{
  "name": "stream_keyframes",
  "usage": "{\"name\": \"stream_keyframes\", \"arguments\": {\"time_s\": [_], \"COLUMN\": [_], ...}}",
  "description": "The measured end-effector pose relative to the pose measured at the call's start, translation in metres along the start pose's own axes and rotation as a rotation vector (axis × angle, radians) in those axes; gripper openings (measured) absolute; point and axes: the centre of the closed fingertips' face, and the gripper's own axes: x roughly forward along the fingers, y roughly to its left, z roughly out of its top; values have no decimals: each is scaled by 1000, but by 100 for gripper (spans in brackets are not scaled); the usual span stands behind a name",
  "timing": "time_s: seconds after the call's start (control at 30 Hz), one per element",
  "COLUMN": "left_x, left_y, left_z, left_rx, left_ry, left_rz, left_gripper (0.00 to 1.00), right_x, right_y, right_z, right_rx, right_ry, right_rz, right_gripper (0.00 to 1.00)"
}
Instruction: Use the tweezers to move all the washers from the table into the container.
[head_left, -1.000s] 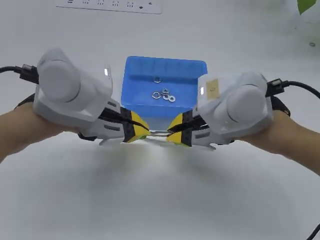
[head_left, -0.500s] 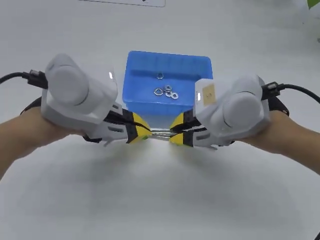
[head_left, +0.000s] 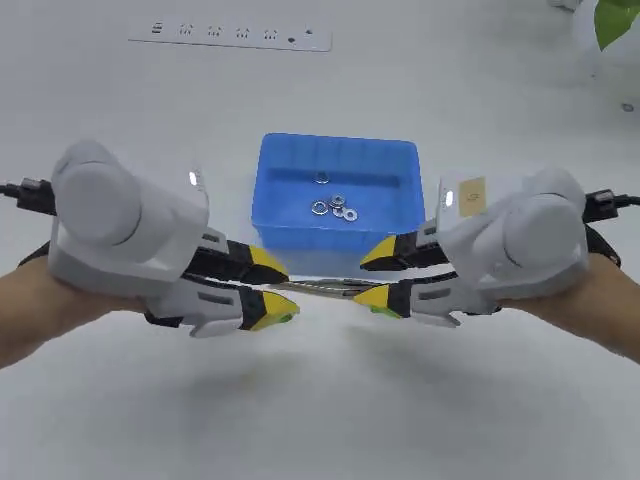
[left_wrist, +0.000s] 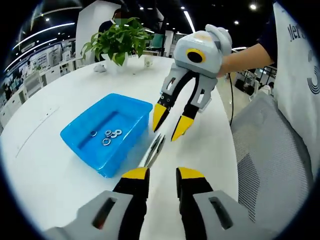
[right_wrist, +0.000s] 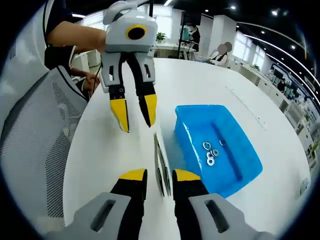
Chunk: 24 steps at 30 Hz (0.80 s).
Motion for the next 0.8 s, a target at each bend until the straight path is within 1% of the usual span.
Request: {"name": "stream_keyframes", "arguments": {"time_s": [0.03, 0.07, 0.1, 0.13, 0.17, 0.2, 0.23, 0.27, 0.3, 0.37, 0.4, 0.43, 0.47, 0.5, 0.53, 0.57, 0.63, 0.67, 0.73, 0.8], "left_x": [-4, -11, -16, -22, -26, -33, -37, -41, -45, -49, -53, -55, -57, -59, -60, -61, -65, -66, -69, -71], "left_y": [-3, -9, -11, -14, -14, -15, -16, -15, -14, -12, -12, -12, -12, -12, -12, -13, -13, -14, -16, -17], "left_z": [-1, -3, -3, -2, 2, 7, 9, 11, 13, 16, 18, 21, 25, 28, 30, 34, 42, 43, 49, 50], "left_rx": [15, 8, 3, -28, -40, -30, -24, -22, -24, -33, -27, -29, -34, -36, -39, -39, 2, -1, 8, 21], "left_ry": [-2, -1, -5, -23, -48, -71, -72, -76, -69, -68, -69, -76, -81, -83, -84, -89, -115, -116, -130, -127], "left_rz": [4, 4, 9, 19, 33, 46, 56, 67, 79, 94, 98, 103, 106, 108, 111, 116, 138, 143, 150, 153], "left_gripper": [35, 37, 40, 44, 48, 54, 57, 60, 63, 72, 73, 73, 74, 76, 79, 83, 85, 86, 89, 89], "right_x": [-8, -21, -25, -36, -46, -52, -59, -63, -67, -71, -71, -71, -70, -69, -68, -67, -66, -65, -64, -65], "right_y": [1, 2, 2, 2, 1, 2, 2, 0, 2, 12, 14, 19, 26, 35, 38, 43, 46, 46, 42, 38], "right_z": [-2, -3, -3, -2, -4, -6, -4, -1, 9, 17, 19, 22, 23, 25, 25, 28, 30, 32, 34, 34], "right_rx": [9, 43, 56, 103, 165, 205, 249, 249, 254, 285, 264, 212, 120, 81, 69, 59, 45, 37, 21, 7], "right_ry": [-4, -19, -30, -54, -55, -47, -50, -71, -120, -150, -149, -152, -141, -132, -127, -133, -132, -133, -130, -119], "right_rz": [-4, -16, -22, -40, -61, -66, -83, -101, -95, -55, -52, -37, -13, 10, 20, 29, 35, 30, 2, -21], "right_gripper": [27, 27, 27, 28, 30, 34, 37, 40, 43, 50, 53, 55, 57, 61, 63, 64, 67, 69, 75, 77]}}
